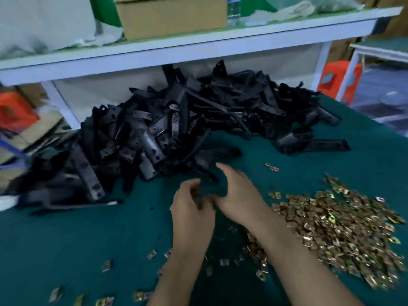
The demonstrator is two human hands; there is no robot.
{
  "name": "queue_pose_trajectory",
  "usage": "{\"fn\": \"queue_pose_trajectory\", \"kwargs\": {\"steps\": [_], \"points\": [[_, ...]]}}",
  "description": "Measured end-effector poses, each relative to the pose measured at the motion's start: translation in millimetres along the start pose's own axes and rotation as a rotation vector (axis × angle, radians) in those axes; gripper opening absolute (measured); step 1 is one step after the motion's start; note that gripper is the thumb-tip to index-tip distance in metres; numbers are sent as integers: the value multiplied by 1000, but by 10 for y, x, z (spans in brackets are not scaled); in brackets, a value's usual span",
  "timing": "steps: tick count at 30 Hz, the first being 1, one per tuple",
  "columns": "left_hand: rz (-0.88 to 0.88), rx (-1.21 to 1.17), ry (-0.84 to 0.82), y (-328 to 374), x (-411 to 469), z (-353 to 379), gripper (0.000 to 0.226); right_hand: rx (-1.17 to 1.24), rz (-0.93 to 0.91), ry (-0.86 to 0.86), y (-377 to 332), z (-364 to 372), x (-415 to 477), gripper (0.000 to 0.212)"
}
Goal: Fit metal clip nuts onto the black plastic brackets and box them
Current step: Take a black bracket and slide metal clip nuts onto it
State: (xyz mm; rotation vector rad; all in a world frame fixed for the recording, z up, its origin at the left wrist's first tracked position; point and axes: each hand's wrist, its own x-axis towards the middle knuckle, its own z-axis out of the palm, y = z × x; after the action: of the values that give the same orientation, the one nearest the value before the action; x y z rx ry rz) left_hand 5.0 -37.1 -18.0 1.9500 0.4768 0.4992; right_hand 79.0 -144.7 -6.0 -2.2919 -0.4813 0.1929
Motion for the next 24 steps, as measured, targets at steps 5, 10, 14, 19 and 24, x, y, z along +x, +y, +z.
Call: {"fn": "queue_pose_trajectory", "kwargs": {"steps": [5,10,14,19,24], "points": [[-62,-31,-32,-214,483,-38,46,124,45,114,-119,403,533,98],[74,-375,2,-286,562,-14,39,226,51,256,-4,399,652,85],[69,-539,56,-276,554,-33,31,156,44,363,26,-5,663,56],[183,-450,23,-251,494,-94,30,277,15,616,-9,-679,510,16],[180,-545,-87,-141,462,-170,46,388,-113,296,-153,-993,180,24]]}}
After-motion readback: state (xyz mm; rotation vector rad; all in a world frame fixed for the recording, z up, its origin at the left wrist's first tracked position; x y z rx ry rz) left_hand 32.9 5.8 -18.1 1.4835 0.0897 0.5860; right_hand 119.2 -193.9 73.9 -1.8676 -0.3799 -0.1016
